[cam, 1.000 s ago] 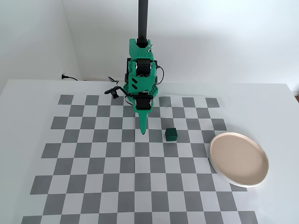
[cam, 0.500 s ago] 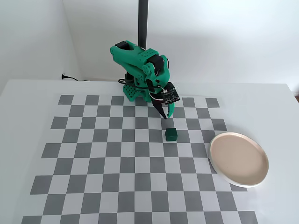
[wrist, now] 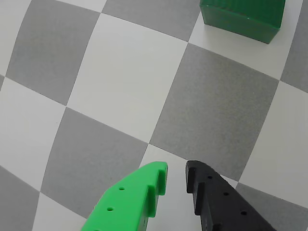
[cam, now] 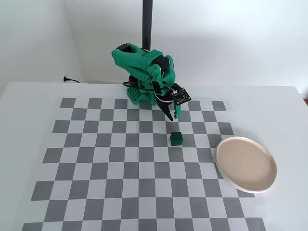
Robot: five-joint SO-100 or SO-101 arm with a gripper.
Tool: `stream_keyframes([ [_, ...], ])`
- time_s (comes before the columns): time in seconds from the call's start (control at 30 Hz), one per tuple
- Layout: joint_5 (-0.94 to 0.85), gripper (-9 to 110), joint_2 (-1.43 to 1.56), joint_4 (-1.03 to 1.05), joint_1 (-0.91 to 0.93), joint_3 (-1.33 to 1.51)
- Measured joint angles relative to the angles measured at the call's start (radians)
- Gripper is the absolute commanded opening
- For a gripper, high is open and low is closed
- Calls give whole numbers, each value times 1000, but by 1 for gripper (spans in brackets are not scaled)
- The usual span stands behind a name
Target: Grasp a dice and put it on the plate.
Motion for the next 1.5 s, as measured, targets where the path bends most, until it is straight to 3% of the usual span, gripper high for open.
stream_keyframes([
  [0.23, 365, 12, -11, -172, 304, 2],
  [0.3, 526, 23, -11, -252, 446, 2],
  [0.47, 865, 0, -14, -371, 739, 2],
  [0.57, 960, -4, -14, -388, 801, 2],
  [1.37, 1078, -4, -17, -399, 888, 2],
  [1.5, 973, -4, -17, -410, 890, 2],
])
